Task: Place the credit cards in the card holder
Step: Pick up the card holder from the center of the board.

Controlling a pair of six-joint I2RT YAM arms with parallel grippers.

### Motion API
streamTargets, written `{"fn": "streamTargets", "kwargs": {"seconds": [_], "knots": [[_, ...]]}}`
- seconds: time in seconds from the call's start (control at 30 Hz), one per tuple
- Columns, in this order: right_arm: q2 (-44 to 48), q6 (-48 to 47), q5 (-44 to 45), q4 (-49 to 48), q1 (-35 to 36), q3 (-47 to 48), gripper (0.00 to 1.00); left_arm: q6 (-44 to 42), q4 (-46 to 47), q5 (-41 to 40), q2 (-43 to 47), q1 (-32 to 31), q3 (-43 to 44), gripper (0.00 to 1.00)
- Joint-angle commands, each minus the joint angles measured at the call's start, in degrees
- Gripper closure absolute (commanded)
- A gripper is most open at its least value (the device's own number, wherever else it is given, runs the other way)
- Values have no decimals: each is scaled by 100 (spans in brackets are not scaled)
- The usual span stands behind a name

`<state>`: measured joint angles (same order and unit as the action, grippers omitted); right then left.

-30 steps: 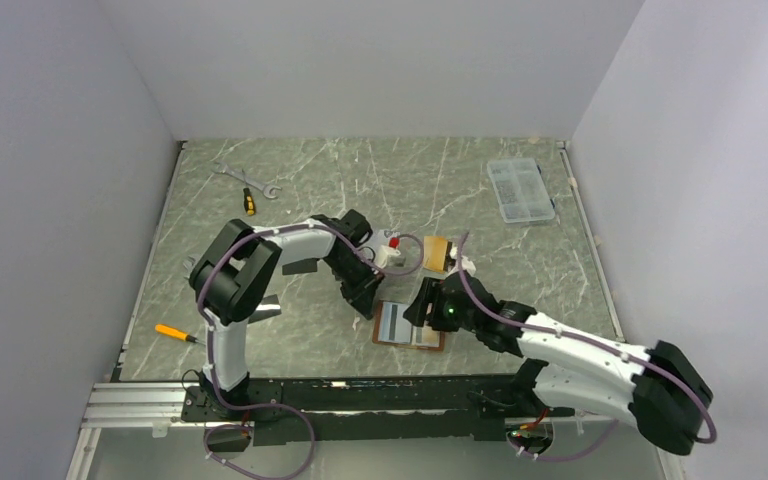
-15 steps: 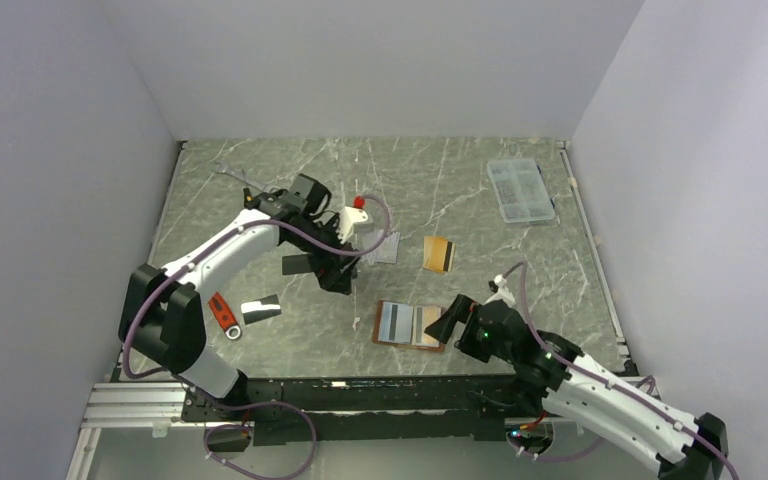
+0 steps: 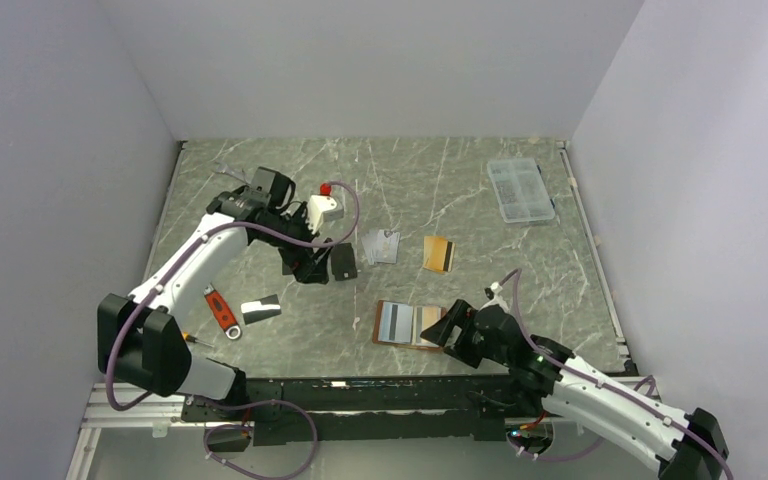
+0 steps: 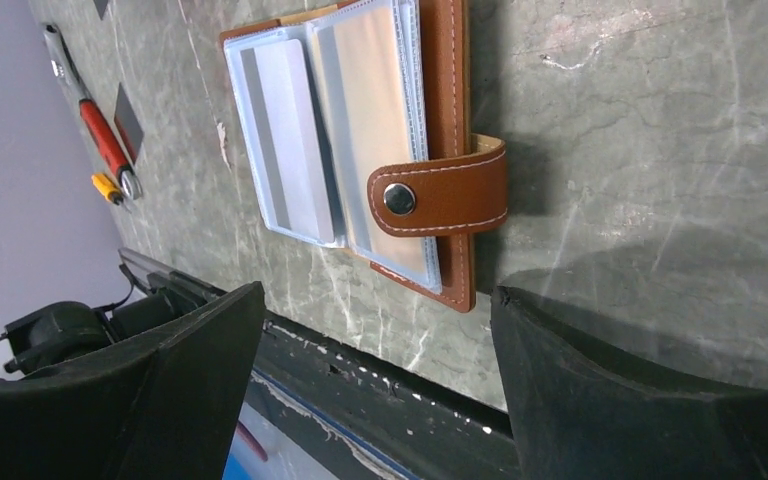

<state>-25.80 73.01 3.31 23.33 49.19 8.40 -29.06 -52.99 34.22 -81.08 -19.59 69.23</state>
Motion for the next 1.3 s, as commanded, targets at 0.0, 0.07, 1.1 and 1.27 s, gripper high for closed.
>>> {"fn": "streamTargets", "kwargs": {"seconds": [0.0,0.07,1.1,1.27], "knots": [[-283,-17,17,-334,-41,-201,17,47,209,109,59,-27,-265,1],[-277,-9,56,-450,-94,-254,24,69,478,160,73,-46,-496,1],[-2215,-338,266,-2821,-146,-281,55,-50,1576,-208,-2421,-1908,-546,1],[-2469,-414,300,-3333,-147,-234,73,-100,1612,-147,-2297,-1924,-628,1]]}}
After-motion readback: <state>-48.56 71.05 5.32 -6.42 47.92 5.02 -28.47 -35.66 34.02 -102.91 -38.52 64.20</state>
